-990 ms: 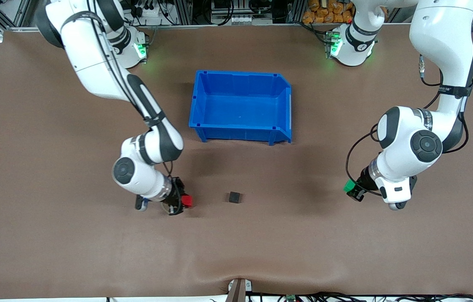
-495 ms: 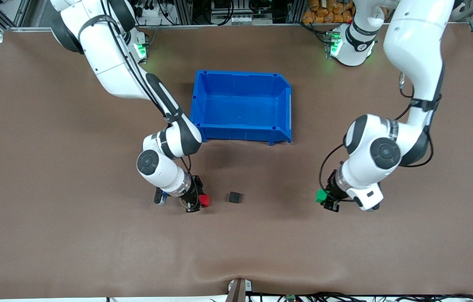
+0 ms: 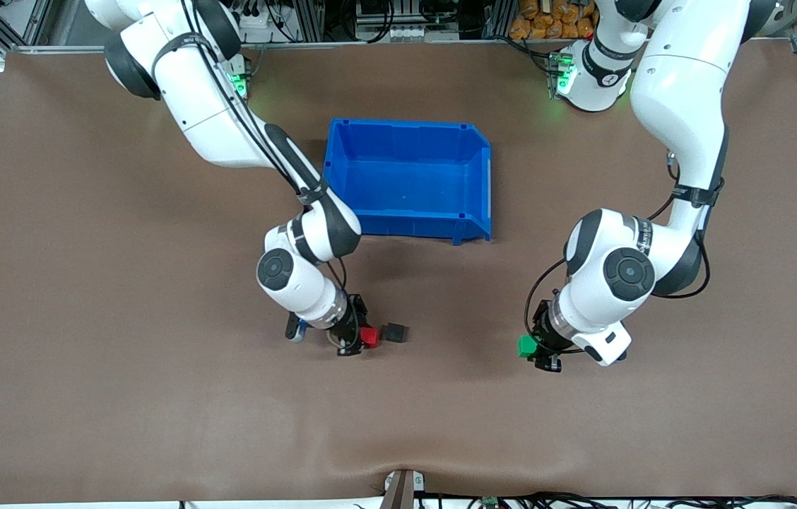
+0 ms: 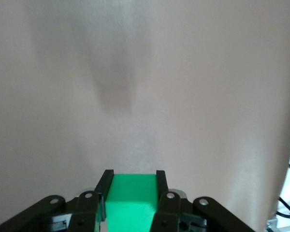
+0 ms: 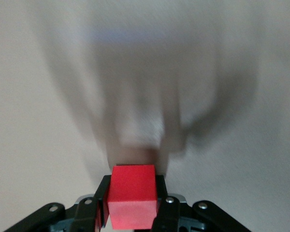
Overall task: Attach green and red cubes to black cube
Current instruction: 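Carry the red cube toward the black cube while the left gripper carries green, then lower the red cube beside the black cube and open the right gripper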
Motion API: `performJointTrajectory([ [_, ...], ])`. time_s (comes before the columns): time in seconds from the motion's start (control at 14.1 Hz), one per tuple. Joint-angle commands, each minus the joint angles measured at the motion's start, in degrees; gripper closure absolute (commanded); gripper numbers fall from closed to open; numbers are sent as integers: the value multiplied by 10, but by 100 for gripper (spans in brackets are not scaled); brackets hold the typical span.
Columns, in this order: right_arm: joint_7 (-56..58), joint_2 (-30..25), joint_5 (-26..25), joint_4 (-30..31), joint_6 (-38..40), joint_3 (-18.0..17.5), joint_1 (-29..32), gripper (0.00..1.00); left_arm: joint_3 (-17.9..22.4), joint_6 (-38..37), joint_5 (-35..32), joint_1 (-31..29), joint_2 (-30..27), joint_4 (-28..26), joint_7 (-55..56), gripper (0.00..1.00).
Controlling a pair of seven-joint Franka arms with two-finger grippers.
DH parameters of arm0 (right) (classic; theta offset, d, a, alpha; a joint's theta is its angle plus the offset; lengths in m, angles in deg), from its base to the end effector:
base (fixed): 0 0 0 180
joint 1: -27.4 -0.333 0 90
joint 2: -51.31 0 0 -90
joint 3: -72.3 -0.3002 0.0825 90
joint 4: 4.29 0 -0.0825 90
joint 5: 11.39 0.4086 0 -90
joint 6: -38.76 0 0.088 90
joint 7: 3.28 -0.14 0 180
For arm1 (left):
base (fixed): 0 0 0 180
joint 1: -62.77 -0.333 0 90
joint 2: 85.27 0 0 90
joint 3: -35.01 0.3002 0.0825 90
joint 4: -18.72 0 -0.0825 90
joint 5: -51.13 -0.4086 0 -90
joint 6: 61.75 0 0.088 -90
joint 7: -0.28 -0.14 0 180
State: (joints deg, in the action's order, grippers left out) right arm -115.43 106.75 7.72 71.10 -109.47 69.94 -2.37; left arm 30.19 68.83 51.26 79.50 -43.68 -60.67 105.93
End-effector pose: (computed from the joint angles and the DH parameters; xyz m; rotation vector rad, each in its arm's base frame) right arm 0.6669 0.4103 0.1237 -1.8544 2.0639 0.2023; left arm 0.7146 -0.2705 0.2413 2.1741 2.0153 0.0380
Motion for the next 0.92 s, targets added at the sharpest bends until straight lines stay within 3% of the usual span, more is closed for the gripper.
performJointTrajectory([
  [0.0, -19, 13, 8, -16, 0, 0, -17, 100, 10, 25, 6, 26, 45, 51, 55, 100],
  [0.14, -19, 13, 8, -14, 1, 0, -24, 99, 10, 38, 6, 28, 51, 51, 96, 100],
  [0.21, -19, 13, 9, -14, 2, 0, -24, 72, 10, 47, 6, 35, 53, 51, 114, 100],
  [0.28, -18, 13, 8, -14, 3, 0, -21, 22, 10, 54, 6, 40, 59, 51, 130, 100],
  [0.35, -15, 14, 1, -14, 4, 1, -23, 0, 10, 56, 6, 46, 60, 51, 143, 100],
  [0.49, -12, 2, -54, -16, 6, 4, -20, 0, 10, 57, 6, 60, 70, 56, 170, 100],
  [0.64, -14, -32, -199, -15, 50, 12, -14, 0, 23, 57, 5, 79, 91, 70, 216, 100],
  [0.85, -8, -56, -222, -25, 148, 2, 33, 0, 46, 57, 7, 121, 106, 85, 223, 100],
])
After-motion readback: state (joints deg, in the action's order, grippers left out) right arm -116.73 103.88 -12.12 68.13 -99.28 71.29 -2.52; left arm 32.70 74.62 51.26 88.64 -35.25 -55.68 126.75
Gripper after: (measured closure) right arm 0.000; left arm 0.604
